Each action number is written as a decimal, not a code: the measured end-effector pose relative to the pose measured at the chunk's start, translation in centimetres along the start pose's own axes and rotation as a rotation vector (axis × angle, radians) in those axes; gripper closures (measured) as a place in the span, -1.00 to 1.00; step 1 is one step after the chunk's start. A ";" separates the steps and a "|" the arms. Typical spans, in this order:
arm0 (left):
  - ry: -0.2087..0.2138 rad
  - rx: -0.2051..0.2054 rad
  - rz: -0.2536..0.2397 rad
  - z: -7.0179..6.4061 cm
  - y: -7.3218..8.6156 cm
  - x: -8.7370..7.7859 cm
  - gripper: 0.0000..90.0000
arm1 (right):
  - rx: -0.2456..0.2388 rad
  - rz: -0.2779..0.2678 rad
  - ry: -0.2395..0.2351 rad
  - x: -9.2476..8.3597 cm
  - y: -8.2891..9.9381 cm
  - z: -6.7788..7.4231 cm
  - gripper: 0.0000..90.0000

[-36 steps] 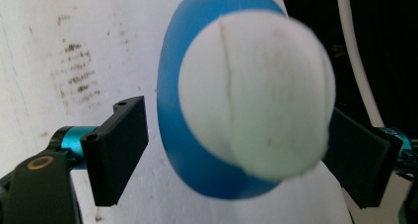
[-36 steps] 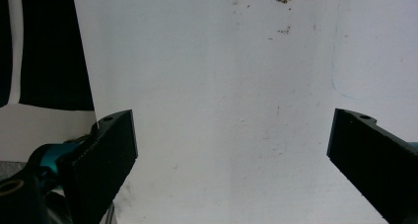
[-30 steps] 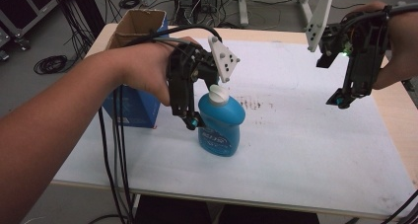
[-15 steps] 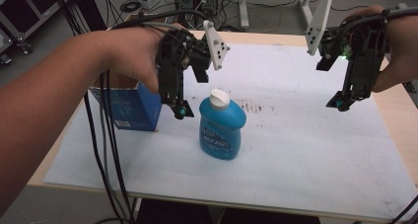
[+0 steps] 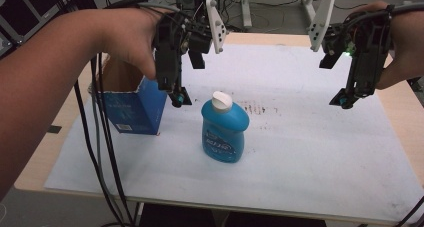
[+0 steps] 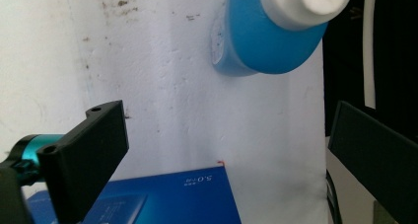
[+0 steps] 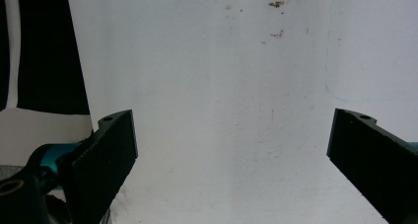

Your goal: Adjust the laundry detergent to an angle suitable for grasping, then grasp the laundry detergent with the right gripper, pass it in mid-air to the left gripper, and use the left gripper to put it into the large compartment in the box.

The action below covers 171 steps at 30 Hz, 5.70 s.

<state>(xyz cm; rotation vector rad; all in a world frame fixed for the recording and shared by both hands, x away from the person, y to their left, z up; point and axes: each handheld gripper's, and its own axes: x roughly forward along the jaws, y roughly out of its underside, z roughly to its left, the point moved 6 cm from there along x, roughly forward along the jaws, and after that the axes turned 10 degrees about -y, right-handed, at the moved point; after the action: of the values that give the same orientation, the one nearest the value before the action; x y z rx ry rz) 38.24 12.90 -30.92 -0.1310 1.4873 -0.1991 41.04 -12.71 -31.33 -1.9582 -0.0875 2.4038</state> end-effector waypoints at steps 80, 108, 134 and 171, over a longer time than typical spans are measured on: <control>-0.043 -0.082 0.157 3.4 1.9 -0.9 -0.96 | 0.072 -0.115 0.002 0.8 0.8 2.1 -0.91; -0.037 -0.072 0.148 3.0 1.7 -0.7 -0.96 | 0.091 -0.604 -0.051 8.6 -2.5 5.7 -0.91; -0.022 -0.077 0.135 2.8 2.1 -0.4 -0.96 | 0.131 -0.855 -0.073 13.6 -7.7 5.6 -0.91; -0.029 -0.074 0.125 2.4 2.4 -0.5 -0.96 | 0.156 -1.036 -0.029 16.4 -11.8 4.6 -0.71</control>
<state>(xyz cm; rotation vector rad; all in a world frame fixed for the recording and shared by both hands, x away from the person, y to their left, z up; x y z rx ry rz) 40.69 15.24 -30.73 -0.1001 1.4695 -0.0411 33.13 0.02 -45.58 -1.2881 -0.6912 1.6636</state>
